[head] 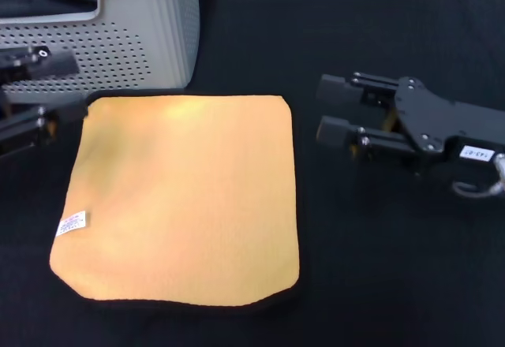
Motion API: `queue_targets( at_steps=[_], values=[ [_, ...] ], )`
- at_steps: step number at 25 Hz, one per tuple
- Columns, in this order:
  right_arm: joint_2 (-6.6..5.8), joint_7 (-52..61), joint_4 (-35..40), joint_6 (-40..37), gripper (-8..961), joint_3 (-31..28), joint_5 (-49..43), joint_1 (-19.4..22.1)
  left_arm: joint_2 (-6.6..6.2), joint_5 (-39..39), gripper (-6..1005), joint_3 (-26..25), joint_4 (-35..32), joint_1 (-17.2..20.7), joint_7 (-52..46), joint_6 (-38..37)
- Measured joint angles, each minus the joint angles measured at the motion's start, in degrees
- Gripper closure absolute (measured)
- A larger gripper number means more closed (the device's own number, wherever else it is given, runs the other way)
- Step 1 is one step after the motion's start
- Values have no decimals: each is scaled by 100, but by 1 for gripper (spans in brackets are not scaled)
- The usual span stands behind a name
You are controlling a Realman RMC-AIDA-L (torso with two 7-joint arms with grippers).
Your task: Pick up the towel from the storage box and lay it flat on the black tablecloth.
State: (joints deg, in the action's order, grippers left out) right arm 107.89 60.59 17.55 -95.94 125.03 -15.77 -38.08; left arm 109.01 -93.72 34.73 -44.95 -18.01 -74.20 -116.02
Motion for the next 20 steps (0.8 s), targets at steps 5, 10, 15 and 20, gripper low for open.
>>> queue_targets(
  at_steps=[5,10,15,20],
  values=[
    [229,124,312,-60,323,2,-476,-241,-296,112,457,760,319,113,-74,-42],
    [428,293,405,168,307,4,-862,-536,-322,244,446,1040,431,145,-80,-67],
    [501,379,532,573,292,4,-1102,-615,-317,508,436,1202,425,246,75,-70],
    [528,354,716,842,277,-44,-1243,-567,-384,484,426,1643,381,202,57,-70]
  ],
)
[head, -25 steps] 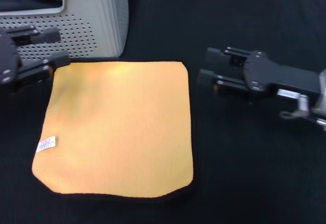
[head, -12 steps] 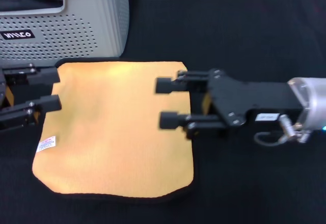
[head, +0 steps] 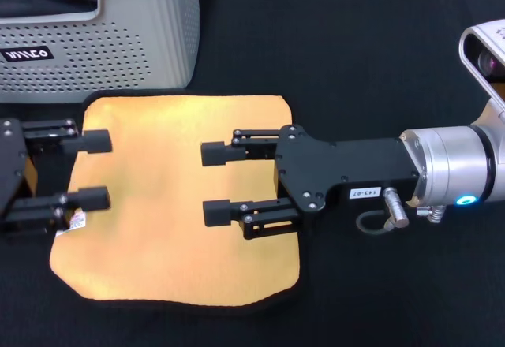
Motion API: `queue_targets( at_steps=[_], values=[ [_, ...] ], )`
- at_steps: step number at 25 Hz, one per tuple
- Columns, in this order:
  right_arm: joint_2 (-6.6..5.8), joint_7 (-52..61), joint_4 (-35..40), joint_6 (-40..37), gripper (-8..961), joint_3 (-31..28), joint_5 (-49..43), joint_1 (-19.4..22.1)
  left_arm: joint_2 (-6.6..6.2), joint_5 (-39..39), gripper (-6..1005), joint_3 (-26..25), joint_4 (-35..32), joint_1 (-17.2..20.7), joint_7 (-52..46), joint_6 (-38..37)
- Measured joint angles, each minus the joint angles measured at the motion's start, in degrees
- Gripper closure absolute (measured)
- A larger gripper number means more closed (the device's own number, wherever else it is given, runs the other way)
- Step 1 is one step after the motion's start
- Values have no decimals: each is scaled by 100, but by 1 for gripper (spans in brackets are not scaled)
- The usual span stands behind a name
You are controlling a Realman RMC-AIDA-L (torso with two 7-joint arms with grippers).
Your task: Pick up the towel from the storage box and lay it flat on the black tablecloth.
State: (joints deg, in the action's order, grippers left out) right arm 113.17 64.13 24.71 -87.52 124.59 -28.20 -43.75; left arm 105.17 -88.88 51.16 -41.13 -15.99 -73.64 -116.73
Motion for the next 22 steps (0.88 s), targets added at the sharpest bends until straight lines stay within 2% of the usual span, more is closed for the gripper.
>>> queue_targets(
  at_steps=[3,7,9,22],
  values=[
    [20,-1,35,29,267,-174,-163,25,-32,10,420,151,6,-47,-1,-1],
    [71,37,51,6,255,-518,-535,66,-34,53,412,113,-2,-53,-2,-2],
    [78,40,53,-2,250,-612,-623,86,-36,58,350,91,-2,-51,-2,-1],
    [72,19,133,-13,232,-757,-810,104,-47,55,332,-1,0,-27,-87,10]
  ],
)
